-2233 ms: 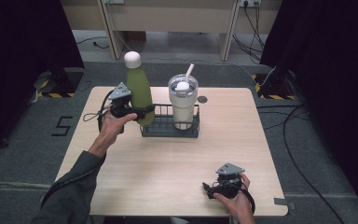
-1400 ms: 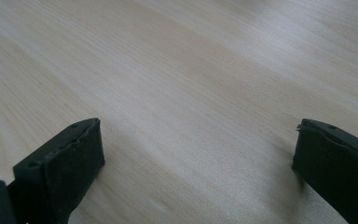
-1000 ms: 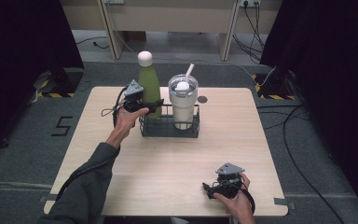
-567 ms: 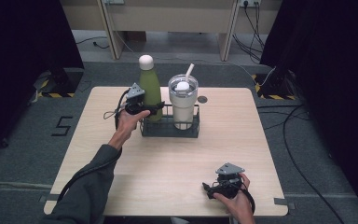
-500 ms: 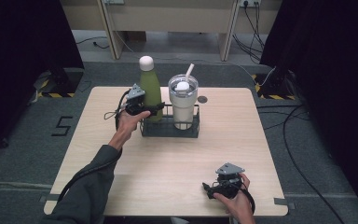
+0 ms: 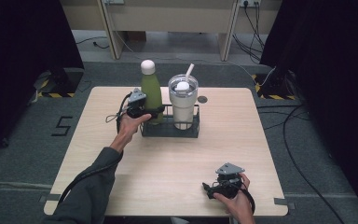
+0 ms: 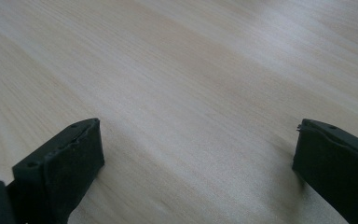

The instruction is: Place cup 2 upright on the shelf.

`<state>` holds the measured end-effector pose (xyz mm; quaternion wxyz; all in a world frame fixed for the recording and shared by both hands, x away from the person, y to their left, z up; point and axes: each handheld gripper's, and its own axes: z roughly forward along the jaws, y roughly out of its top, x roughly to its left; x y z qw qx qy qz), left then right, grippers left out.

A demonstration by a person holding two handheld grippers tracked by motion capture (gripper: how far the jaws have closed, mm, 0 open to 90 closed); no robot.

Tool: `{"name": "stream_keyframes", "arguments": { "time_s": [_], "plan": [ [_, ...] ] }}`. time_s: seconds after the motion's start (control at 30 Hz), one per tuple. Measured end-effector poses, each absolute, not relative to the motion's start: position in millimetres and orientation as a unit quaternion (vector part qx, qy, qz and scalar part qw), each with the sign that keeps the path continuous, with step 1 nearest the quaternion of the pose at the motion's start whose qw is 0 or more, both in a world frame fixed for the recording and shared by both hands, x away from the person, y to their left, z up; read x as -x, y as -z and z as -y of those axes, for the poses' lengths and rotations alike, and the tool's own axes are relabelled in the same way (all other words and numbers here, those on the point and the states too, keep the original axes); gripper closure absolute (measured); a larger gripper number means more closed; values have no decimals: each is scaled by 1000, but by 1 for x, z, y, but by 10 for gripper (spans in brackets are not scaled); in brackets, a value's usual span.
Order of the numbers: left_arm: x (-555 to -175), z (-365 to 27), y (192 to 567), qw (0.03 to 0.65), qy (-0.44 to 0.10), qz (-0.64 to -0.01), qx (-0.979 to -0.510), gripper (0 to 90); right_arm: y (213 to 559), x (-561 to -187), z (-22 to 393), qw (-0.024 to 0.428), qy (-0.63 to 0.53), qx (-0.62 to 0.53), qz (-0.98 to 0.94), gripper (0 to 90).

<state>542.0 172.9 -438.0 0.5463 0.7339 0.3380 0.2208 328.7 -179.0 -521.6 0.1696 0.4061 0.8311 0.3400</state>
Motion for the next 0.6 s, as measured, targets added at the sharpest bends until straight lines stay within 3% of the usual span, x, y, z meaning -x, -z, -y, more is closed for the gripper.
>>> {"name": "stream_keyframes", "arguments": {
  "time_s": [0.6],
  "plan": [
    [-540, -173, 451, 541, -228, -338, -736, 201, 522, -329, 179, 170, -340, -406, -831, 19]
  ]
}}
